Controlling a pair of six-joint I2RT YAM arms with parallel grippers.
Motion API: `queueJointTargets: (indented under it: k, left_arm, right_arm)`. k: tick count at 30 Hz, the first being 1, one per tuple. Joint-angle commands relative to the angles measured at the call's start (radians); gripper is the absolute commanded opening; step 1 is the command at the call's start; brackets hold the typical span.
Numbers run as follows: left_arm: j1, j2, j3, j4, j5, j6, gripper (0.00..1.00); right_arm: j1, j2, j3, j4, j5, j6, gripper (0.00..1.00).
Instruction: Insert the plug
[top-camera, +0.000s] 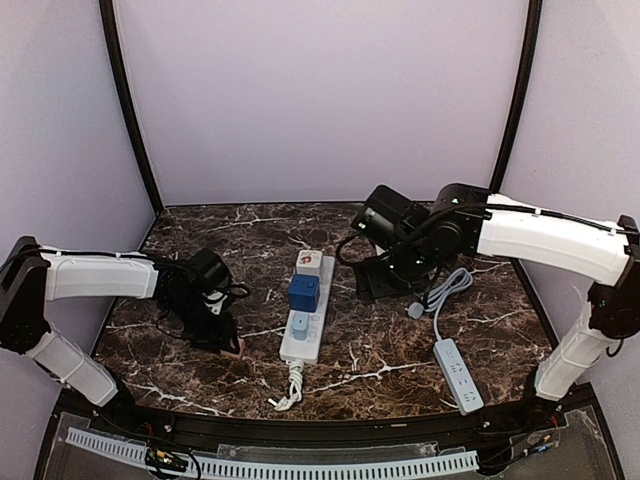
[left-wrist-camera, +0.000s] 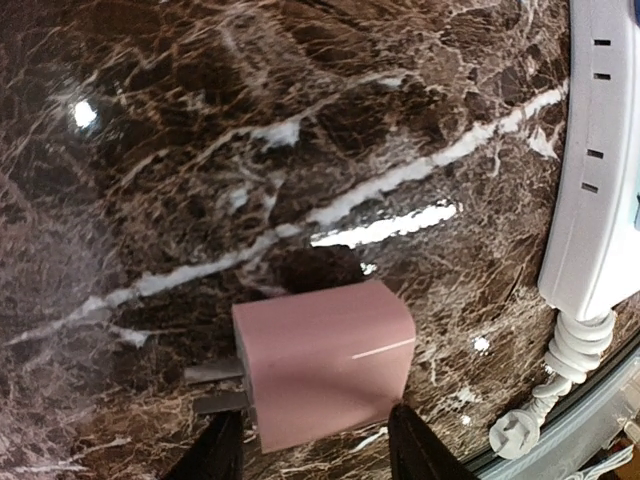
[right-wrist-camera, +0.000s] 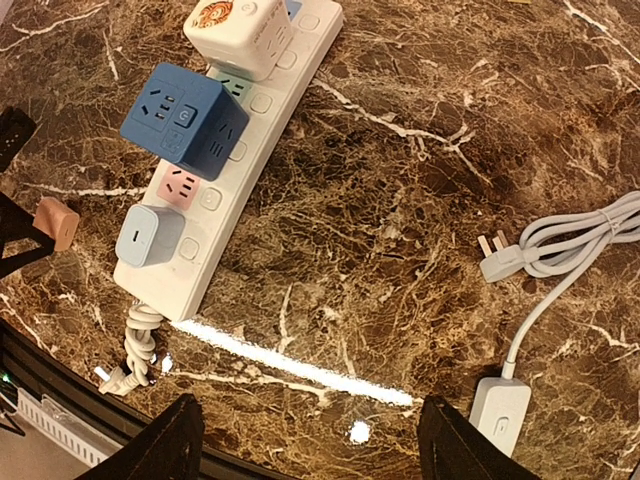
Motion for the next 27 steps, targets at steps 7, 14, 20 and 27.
queueJointTargets:
  k: [7,14,20,27]
  left_arm:
    - [0.013,0.081,0.067,0.037,0.095,-0.012,0.42]
    - [0.012,0.104,0.096,0.073,0.180,-0.058,0.42]
    - [0.001,0.128,0.128,0.087,0.232,-0.080,0.43]
    - [-0.001,0.136,0.156,0.107,0.293,-0.076,0.44]
  right_arm:
    - [-0.014,-0.057,-0.040,-0.033,0.026,-0.006,0.73]
    - [-0.036,-0.055,-0.047,-0.026,0.029,-0.041,0.75]
    - [-0.051,-0.051,-0.039,-0.025,0.037,-0.070,0.75]
    - [-0.059,-0.077,-0.073,-0.019,0.043,-0.060,0.76]
